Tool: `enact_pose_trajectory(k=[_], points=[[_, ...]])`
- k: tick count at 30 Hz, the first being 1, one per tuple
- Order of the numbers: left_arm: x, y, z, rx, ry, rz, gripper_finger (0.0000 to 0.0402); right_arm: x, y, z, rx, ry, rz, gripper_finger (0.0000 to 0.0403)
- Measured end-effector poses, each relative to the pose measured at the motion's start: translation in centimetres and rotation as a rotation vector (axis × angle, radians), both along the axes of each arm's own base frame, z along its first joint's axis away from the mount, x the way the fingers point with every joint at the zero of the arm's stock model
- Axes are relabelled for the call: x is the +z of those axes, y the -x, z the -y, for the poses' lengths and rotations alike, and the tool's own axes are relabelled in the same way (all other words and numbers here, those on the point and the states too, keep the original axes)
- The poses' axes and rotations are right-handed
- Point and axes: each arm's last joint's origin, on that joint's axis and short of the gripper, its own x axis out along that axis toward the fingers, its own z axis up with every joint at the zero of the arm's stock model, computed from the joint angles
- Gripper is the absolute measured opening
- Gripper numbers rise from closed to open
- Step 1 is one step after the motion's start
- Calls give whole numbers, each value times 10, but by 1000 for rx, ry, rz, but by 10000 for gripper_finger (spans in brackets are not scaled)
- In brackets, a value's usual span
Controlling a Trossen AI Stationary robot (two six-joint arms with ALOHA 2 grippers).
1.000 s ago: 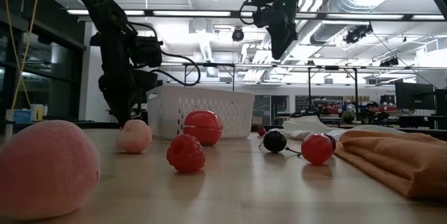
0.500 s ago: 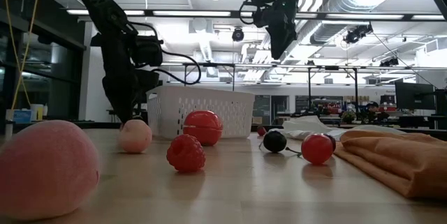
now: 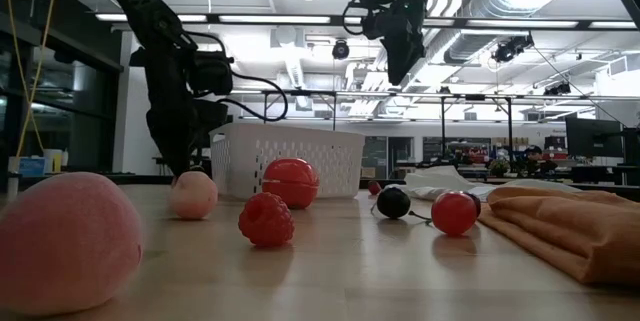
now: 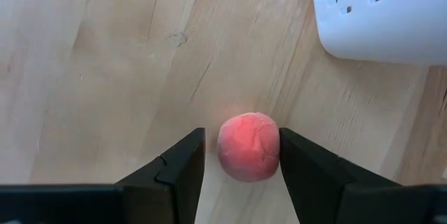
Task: Pick and placing Produce into tupperware
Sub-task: Put the top apricot in the basket
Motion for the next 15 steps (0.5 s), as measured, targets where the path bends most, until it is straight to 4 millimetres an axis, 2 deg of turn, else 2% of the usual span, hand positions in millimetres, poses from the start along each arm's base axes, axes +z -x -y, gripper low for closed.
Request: enact_pose_trajectory(k=[9, 15], points=[[0, 0, 0, 0, 2, -2, 121, 0, 0, 0, 0, 1, 0, 108], [0, 1, 0, 3, 7, -6, 116, 0, 0, 0, 0, 1, 1, 108]])
